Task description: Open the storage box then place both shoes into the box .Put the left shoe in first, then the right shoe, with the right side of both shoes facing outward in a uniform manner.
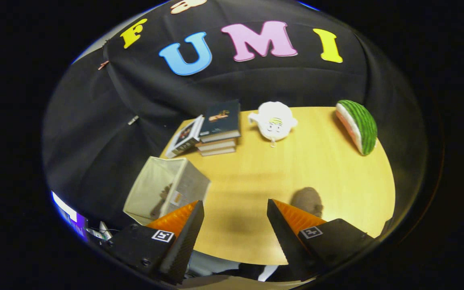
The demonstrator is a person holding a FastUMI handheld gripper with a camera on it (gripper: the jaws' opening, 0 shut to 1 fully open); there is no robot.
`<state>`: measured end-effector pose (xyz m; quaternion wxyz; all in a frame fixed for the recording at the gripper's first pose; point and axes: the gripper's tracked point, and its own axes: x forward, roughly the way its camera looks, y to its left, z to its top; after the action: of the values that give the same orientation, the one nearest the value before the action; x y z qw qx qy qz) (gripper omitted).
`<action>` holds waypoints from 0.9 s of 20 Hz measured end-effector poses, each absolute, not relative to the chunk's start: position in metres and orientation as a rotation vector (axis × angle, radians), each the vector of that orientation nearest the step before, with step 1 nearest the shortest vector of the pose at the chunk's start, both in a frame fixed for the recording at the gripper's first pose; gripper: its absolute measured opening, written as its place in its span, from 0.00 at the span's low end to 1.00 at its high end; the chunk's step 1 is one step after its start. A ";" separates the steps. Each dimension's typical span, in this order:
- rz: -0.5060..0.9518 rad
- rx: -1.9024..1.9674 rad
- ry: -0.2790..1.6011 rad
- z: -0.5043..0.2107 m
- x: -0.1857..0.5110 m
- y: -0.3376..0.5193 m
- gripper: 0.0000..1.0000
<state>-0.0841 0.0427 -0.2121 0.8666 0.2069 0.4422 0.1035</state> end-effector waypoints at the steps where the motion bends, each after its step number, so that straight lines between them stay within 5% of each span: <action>1: 0.190 0.416 0.954 -0.227 -0.096 0.026 0.97; 10: 0.089 0.257 1.103 -0.346 -0.146 -0.050 0.92; 18: 0.100 0.187 1.151 -0.401 -0.122 -0.048 0.77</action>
<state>-0.1223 -0.0476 -0.4014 0.8337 0.0882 0.5431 0.0470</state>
